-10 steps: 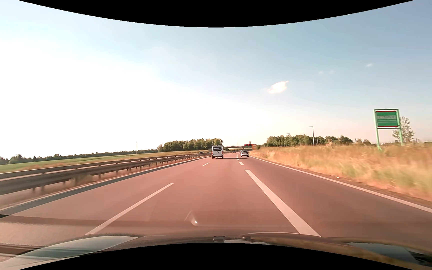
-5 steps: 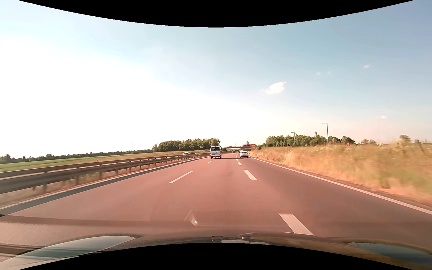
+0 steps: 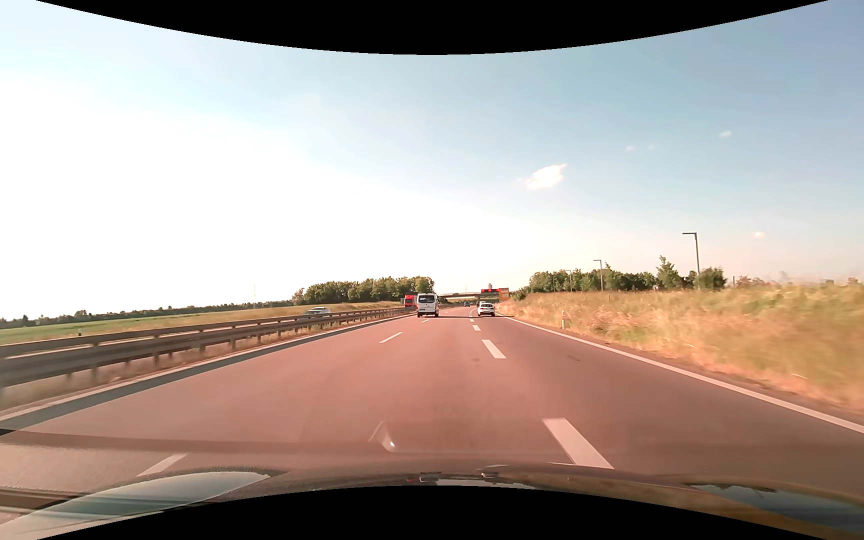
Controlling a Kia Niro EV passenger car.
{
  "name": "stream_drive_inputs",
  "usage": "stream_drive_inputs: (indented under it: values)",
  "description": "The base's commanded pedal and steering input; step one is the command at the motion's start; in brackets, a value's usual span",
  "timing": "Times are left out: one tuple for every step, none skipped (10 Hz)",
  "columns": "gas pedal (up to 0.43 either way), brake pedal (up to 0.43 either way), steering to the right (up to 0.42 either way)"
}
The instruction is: Follow the waypoints while adhering to traffic rules and regulations
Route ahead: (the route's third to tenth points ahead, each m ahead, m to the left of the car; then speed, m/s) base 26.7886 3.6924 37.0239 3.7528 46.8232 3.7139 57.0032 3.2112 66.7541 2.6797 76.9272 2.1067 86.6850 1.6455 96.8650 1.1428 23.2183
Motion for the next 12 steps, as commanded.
stream_drive_inputs:
  values:
    - [0.169, 0.006, 0.008]
    - [0.197, 0.006, 0.009]
    - [0.197, 0.006, 0.009]
    - [0.209, 0.006, 0.009]
    - [0.220, 0.006, 0.008]
    - [0.248, 0.006, 0.008]
    - [0.287, 0.006, 0.009]
    - [0.287, 0.006, 0.009]
    - [0.287, 0.006, 0.008]
    - [0.311, 0.006, 0.008]
    - [0.311, 0.006, 0.008]
    - [0.311, 0.006, 0.008]
